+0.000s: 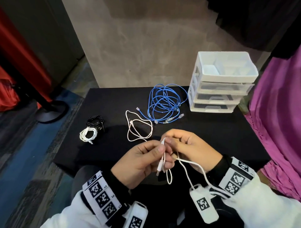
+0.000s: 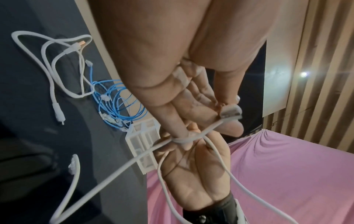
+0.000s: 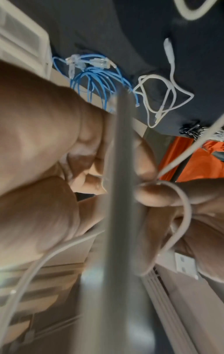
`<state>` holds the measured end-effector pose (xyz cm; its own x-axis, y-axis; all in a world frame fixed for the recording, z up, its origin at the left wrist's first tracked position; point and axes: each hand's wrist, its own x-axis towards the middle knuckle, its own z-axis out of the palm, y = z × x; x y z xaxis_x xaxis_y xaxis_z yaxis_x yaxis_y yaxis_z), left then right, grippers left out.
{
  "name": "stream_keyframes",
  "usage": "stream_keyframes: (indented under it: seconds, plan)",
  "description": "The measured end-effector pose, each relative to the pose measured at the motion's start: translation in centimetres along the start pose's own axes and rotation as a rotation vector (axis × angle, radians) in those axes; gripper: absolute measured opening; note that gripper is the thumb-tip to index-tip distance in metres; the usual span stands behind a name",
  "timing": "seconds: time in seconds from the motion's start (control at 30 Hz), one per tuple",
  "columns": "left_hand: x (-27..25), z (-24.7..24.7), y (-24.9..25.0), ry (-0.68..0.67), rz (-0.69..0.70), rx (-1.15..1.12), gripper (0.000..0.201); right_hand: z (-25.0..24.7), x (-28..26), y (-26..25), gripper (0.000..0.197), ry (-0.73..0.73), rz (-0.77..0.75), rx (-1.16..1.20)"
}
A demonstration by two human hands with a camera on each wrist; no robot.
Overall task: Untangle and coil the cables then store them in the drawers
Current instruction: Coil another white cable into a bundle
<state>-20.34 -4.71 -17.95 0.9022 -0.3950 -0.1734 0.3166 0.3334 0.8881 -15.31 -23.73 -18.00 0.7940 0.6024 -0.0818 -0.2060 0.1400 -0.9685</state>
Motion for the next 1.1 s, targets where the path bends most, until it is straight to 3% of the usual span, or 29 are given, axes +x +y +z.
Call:
stream_keyframes:
  seconds: [0.13, 0.27, 0.4, 0.6, 0.8, 0.93, 1.03, 1.1]
  plan:
    - [-0.2, -0.2, -0.3, 0.070, -0.026, 0.002, 0.033, 0.1, 0.3, 0.3, 0.017, 0.036, 0.002, -0.054]
    - [0.3, -0.2, -0.5, 0.306, 0.041, 0.155, 0.017, 0.1, 0.3, -0.3, 0.015, 0.140, -0.056, -0.149]
    - [0.9, -1.7, -1.8, 0.489, 0.208, 0.560, 0.015, 0.9, 0.2, -0.4, 0.009, 0.206, -0.073, -0.275]
    - [0.9, -2.7, -2.4, 0.570, 0.326, 1.197, 0.018, 2.2, 0.3, 0.0, 0.010, 0.303, -0.127, -0.380]
    - [0.9, -2.1, -2.0, 0.645, 0.204, 1.266, 0.009, 2.8, 0.5, 0.1, 0.013, 0.288, -0.129, -0.428]
    - [0.9, -1.6, -1.2, 0.675, 0.126, 1.396, 0.018, 3.0, 0.2, 0.3, 0.011, 0.220, -0.106, -0.405]
    - [1.1, -1.8, -1.1, 0.657, 0.218, 1.172, 0.011, 3.1, 0.2, 0.1, 0.010, 0.215, -0.128, -0.361]
    - [1.1, -2.3, -1.3, 0.547, 0.287, 0.940, 0.005, 2.4, 0.4, -0.1, 0.011, 0.287, -0.169, -0.348]
